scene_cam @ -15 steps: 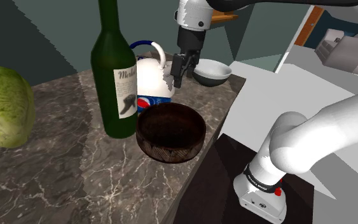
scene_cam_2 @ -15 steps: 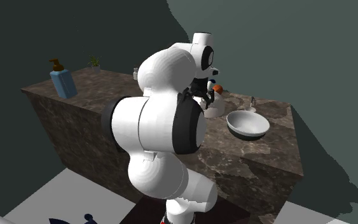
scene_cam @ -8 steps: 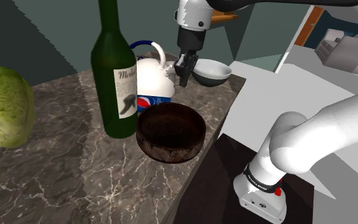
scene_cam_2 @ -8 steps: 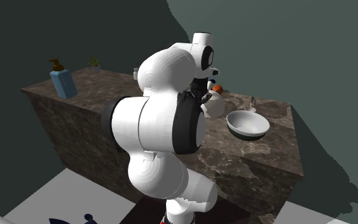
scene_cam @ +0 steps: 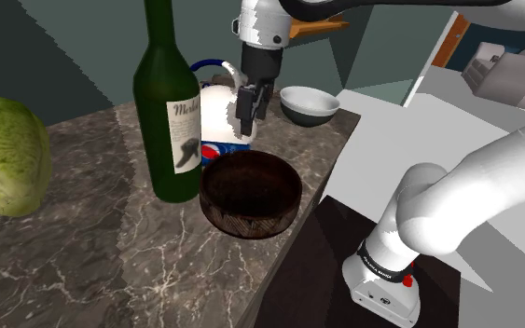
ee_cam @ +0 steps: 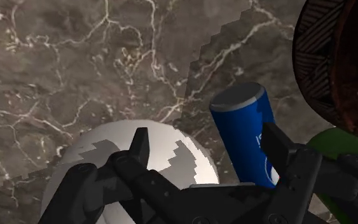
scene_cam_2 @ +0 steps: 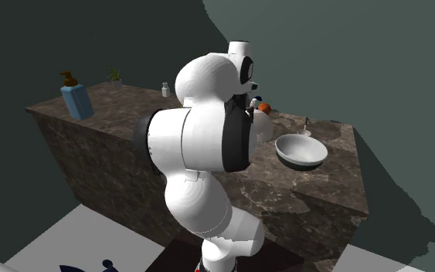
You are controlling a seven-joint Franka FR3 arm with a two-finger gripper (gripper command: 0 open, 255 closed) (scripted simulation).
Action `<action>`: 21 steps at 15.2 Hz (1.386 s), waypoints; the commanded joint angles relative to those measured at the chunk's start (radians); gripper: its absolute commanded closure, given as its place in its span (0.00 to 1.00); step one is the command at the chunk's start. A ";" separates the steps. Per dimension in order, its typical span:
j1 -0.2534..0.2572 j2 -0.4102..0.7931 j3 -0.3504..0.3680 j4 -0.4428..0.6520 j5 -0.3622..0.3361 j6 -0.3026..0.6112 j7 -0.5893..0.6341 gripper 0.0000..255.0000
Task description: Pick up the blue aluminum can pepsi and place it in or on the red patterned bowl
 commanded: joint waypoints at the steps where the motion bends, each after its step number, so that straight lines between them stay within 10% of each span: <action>1: 0.028 0.053 0.018 0.025 0.004 0.022 -0.051 0.00; 20: 0.130 0.135 0.005 -0.031 -0.007 0.147 -0.109 0.00; 21: 0.134 0.132 0.011 -0.021 -0.005 0.135 -0.100 1.00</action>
